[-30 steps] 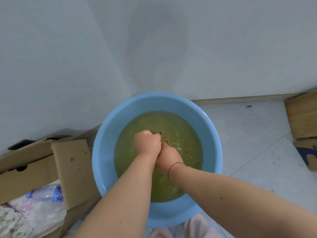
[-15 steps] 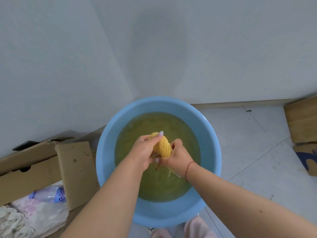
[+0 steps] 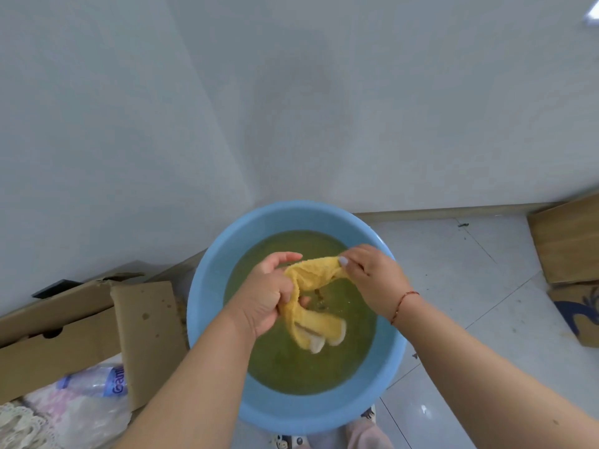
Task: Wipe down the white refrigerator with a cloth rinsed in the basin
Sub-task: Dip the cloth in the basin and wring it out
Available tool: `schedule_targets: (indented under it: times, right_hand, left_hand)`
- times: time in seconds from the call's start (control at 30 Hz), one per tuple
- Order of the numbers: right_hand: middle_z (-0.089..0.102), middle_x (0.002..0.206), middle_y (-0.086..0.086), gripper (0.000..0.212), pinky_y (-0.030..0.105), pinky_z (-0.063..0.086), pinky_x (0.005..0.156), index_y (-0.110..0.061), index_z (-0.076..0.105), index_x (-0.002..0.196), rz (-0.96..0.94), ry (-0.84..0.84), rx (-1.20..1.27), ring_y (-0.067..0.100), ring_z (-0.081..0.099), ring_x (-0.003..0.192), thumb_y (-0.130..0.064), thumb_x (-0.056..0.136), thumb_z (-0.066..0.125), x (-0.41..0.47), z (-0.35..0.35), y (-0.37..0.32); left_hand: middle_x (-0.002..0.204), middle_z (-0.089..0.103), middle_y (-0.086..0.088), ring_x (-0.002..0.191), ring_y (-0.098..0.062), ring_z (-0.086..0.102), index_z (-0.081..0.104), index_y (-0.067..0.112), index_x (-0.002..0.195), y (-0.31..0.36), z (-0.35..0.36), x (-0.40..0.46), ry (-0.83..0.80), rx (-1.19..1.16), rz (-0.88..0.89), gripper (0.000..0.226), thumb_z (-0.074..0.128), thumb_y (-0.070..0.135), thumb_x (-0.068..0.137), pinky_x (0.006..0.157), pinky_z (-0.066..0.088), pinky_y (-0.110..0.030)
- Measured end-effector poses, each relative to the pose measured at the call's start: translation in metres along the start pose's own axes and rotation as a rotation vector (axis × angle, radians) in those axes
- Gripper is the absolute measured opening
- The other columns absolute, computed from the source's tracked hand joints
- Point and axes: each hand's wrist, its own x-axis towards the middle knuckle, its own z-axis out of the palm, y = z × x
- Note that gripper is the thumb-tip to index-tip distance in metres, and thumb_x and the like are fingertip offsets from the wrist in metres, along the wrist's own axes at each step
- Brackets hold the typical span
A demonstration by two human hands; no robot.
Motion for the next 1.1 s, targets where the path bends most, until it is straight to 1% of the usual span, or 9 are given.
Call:
schedule_targets:
  times: [0.13, 0.2, 0.3, 0.4, 0.57, 0.67, 0.8, 0.93, 1.1]
  right_hand:
    - [0.059, 0.077, -0.009, 0.010, 0.018, 0.042, 0.061, -0.023, 0.063, 0.087, -0.004, 0.176, 0.194, 0.008, 0.053, 0.069, -0.029, 0.093, 0.059, 0.005, -0.018, -0.009]
    - [0.061, 0.079, 0.002, 0.017, 0.023, 0.050, 0.055, -0.016, 0.059, 0.090, 0.168, 0.252, 0.917, 0.016, 0.056, 0.065, -0.032, 0.089, 0.063, 0.005, -0.028, -0.012]
    - [0.064, 0.115, 0.019, 0.071, 0.041, 0.052, 0.094, -0.001, 0.055, 0.121, 0.467, 0.001, 1.636, 0.030, 0.064, 0.102, -0.059, 0.081, 0.058, -0.004, -0.020, -0.005]
    - [0.068, 0.107, 0.016, 0.072, 0.039, 0.052, 0.092, -0.001, 0.063, 0.115, 0.473, -0.267, 1.311, 0.027, 0.065, 0.099, -0.058, 0.072, 0.065, -0.025, 0.003, -0.009]
    - [0.069, 0.084, 0.013, 0.019, 0.036, 0.058, 0.079, -0.005, 0.061, 0.084, 0.350, -0.084, 1.026, 0.025, 0.067, 0.079, -0.023, 0.090, 0.062, -0.023, -0.009, -0.005]
    - [0.065, 0.086, 0.017, 0.023, 0.048, 0.055, 0.085, -0.007, 0.051, 0.082, 0.357, -0.064, 0.963, 0.029, 0.066, 0.083, -0.024, 0.088, 0.064, -0.020, -0.019, -0.004]
    - [0.062, 0.085, 0.012, 0.033, 0.038, 0.057, 0.065, -0.009, 0.051, 0.095, 0.327, -0.045, 1.277, 0.022, 0.065, 0.074, -0.027, 0.074, 0.068, -0.021, -0.039, 0.000]
    - [0.064, 0.087, 0.013, 0.044, 0.041, 0.052, 0.071, -0.020, 0.053, 0.119, 0.238, -0.137, 1.141, 0.026, 0.063, 0.076, -0.003, 0.082, 0.070, -0.027, -0.043, 0.011]
    - [0.058, 0.078, 0.013, 0.019, 0.045, 0.045, 0.075, -0.024, 0.065, 0.091, 0.156, 0.228, 0.970, 0.026, 0.052, 0.080, -0.009, 0.080, 0.069, -0.020, -0.064, 0.017]
  left_hand:
    - [0.091, 0.063, -0.018, 0.078, -0.024, 0.062, 0.060, -0.001, 0.109, 0.011, 0.008, -0.013, -0.142, 0.139, -0.078, 0.053, 0.054, 0.008, 0.057, 0.053, 0.048, -0.026]
    - [0.075, 0.061, -0.012, 0.066, -0.020, 0.057, 0.066, 0.004, 0.093, 0.016, 0.015, -0.019, -0.187, 0.063, -0.090, 0.030, 0.060, 0.029, 0.079, 0.055, 0.045, -0.027]
    - [0.070, 0.055, -0.006, 0.062, -0.017, 0.050, 0.069, 0.012, 0.084, 0.013, 0.022, -0.017, -0.081, -0.033, -0.051, 0.029, 0.049, 0.029, 0.097, 0.060, 0.042, -0.031]
    - [0.085, 0.062, -0.010, 0.073, -0.020, 0.058, 0.058, 0.008, 0.105, 0.008, 0.038, -0.016, -0.093, -0.032, 0.020, 0.013, 0.054, 0.016, 0.095, 0.067, 0.050, -0.035]
    - [0.094, 0.075, -0.009, 0.089, -0.025, 0.071, 0.063, 0.007, 0.110, 0.004, 0.047, -0.012, 0.018, 0.283, -0.026, 0.031, 0.072, 0.026, 0.087, 0.091, 0.055, -0.044]
    - [0.096, 0.077, -0.003, 0.096, -0.024, 0.072, 0.069, 0.015, 0.105, 0.007, 0.046, -0.013, 0.017, 0.395, -0.022, 0.031, 0.068, 0.040, 0.088, 0.094, 0.053, -0.048]
    - [0.100, 0.075, -0.007, 0.099, -0.027, 0.069, 0.070, 0.014, 0.100, 0.011, 0.053, -0.012, 0.091, 0.363, 0.177, 0.044, 0.059, 0.055, 0.087, 0.093, 0.053, -0.053]
    - [0.099, 0.075, 0.000, 0.097, -0.020, 0.071, 0.067, 0.020, 0.105, 0.014, 0.061, -0.006, 0.195, 0.225, 0.267, 0.019, 0.062, 0.035, 0.093, 0.085, 0.057, -0.043]
    - [0.099, 0.069, 0.000, 0.091, -0.015, 0.066, 0.055, 0.026, 0.113, 0.015, 0.062, 0.001, 0.413, 0.289, 0.294, 0.022, 0.065, 0.025, 0.093, 0.076, 0.051, -0.030]
